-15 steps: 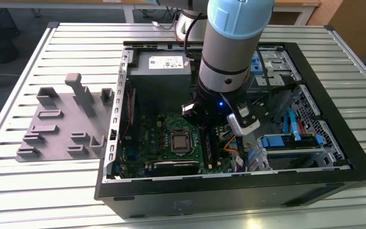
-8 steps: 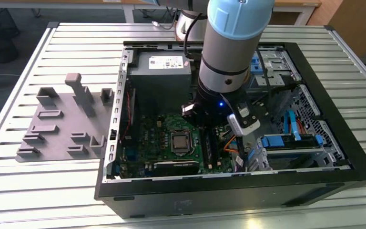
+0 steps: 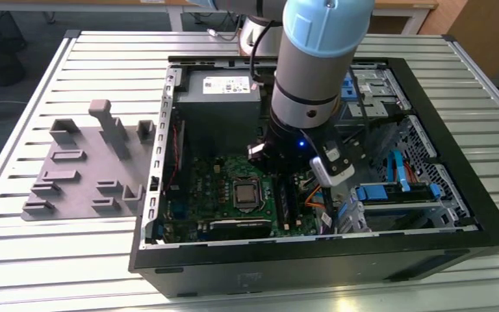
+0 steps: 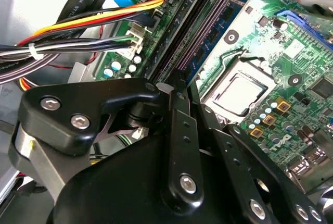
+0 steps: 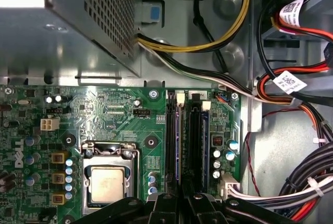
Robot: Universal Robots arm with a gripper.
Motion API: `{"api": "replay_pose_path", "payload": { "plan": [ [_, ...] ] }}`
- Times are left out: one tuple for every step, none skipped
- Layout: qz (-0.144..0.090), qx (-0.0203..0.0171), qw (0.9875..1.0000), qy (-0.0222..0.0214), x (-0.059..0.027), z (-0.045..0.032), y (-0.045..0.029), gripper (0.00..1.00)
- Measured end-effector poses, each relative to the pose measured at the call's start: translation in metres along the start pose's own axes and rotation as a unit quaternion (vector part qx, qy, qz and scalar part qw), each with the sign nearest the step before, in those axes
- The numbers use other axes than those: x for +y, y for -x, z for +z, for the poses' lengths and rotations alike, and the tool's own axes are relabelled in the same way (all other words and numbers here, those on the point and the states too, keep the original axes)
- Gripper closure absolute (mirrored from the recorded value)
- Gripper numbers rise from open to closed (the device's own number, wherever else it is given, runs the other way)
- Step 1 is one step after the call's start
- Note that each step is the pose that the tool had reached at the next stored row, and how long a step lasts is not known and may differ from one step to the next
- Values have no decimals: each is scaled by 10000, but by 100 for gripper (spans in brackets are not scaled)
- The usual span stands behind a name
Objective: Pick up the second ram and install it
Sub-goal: 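Insert the second ram into the second slot, then press down the second ram until it locks into place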
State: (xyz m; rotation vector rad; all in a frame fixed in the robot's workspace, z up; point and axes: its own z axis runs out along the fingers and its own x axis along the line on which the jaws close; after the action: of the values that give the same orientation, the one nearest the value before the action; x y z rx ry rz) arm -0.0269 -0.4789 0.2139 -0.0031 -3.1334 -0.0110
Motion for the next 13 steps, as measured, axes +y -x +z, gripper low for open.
{"api": "replay_pose_path", "payload": {
  "plan": [
    [0, 3, 10000, 0, -3, 4, 0, 86],
    [0, 5, 10000, 0, -5, 8, 0, 86],
    [0, 8, 10000, 0, -8, 12, 0, 86],
    [1, 9, 10000, 1, -9, 14, 0, 86],
    [1, 10, 10000, -1, -10, 15, 0, 86],
    [1, 10, 10000, -1, -10, 15, 0, 86],
    [0, 11, 10000, -2, -10, 15, 0, 86],
    [0, 10, 10000, -1, -10, 18, 0, 86],
    [0, 10, 10000, 0, -10, 19, 0, 86],
    [0, 10, 10000, -1, -10, 19, 0, 86],
    [0, 10, 10000, 1, -10, 19, 0, 86],
    [0, 10, 10000, 2, -10, 19, 0, 86],
    [0, 10, 10000, 3, -11, 16, 0, 86]
  ]
}}
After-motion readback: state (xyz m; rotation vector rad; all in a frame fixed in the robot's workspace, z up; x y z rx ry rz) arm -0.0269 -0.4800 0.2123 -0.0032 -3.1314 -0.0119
